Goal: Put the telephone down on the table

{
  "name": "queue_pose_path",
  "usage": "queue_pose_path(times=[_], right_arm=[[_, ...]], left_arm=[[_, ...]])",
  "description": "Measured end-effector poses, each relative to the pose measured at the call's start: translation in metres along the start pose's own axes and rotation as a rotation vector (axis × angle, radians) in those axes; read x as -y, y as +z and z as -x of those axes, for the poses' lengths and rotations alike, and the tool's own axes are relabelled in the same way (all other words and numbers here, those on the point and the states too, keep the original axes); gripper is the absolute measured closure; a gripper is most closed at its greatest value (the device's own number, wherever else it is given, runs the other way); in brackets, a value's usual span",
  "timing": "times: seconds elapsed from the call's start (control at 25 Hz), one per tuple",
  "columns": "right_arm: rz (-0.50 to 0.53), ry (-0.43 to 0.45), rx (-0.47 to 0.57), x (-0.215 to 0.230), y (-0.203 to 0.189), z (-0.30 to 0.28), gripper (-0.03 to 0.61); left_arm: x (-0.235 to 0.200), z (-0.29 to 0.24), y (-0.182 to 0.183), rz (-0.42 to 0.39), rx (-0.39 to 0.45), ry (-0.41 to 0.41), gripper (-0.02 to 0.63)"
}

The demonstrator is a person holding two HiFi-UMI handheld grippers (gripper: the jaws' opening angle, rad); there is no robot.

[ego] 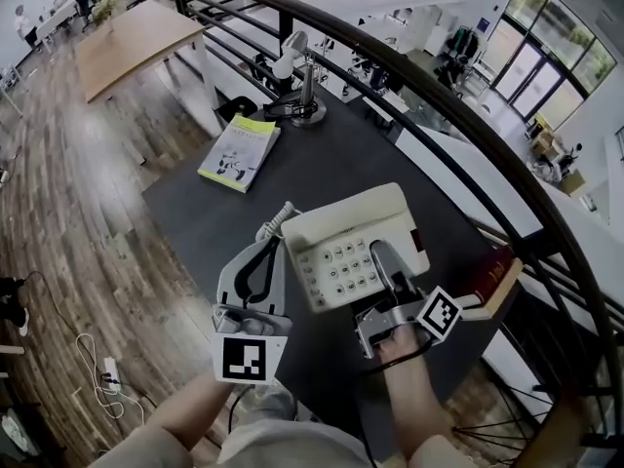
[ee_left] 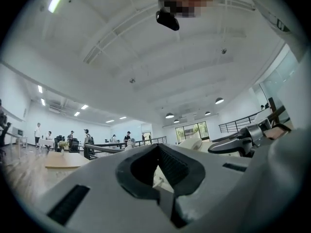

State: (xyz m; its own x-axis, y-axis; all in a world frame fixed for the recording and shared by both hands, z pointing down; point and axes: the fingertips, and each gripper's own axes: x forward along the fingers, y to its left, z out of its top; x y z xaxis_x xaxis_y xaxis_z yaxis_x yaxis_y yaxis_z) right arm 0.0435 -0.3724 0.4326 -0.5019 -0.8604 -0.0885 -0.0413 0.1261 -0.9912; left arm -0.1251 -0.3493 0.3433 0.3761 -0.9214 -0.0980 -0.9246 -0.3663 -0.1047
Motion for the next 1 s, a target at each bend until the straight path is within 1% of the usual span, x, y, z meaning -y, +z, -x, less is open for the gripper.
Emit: queue_pose_path(times=[0.16,0.24,0.32,0.36,0.48,0.6,0.72,0.8,0.92,1.0], right_arm=[[0.010,0.022,0.046,0.016,0.040,-0.052,0.370],[0.017,0.025,0.068,0.028,0.062,-0.076,0.370],[0.036,0.025,0.084,0.043,0.083,-0.099,0.370],[0.047,0.023,0.090,0.053,0.092,-0.112,0.370],[0.079,0.002,0.100,0.088,0.116,-0.145,0.370],[0.089,-0.013,0.098,0.127,0.133,-0.171,0.370],[0.077,-0.053,0.105,0.168,0.144,-0.191,0.370],[0.070,-0.098,0.118,0.194,0.149,-0.203,0.370],[0.032,-0.173,0.146,0.234,0.154,-0.217,0.370],[0.003,-0.199,0.174,0.256,0.159,-0.225,0.370]], left_arm=[[-0.007,-0.053,-0.019,-0.002,0.022,-0.015,0.609],[-0.009,-0.079,-0.029,-0.025,0.027,-0.029,0.611],[-0.012,-0.106,-0.044,-0.024,0.028,-0.045,0.611],[-0.013,-0.121,-0.051,-0.023,0.032,-0.053,0.610],[-0.015,-0.159,-0.077,-0.057,0.038,-0.080,0.611],[-0.019,-0.187,-0.108,-0.032,0.022,-0.086,0.611],[-0.023,-0.203,-0.139,0.022,-0.049,-0.086,0.611],[-0.026,-0.209,-0.154,0.038,-0.082,-0.080,0.611],[-0.026,-0.216,-0.175,0.050,-0.092,-0.070,0.610],[-0.024,-0.221,-0.192,0.057,-0.102,-0.069,0.611]])
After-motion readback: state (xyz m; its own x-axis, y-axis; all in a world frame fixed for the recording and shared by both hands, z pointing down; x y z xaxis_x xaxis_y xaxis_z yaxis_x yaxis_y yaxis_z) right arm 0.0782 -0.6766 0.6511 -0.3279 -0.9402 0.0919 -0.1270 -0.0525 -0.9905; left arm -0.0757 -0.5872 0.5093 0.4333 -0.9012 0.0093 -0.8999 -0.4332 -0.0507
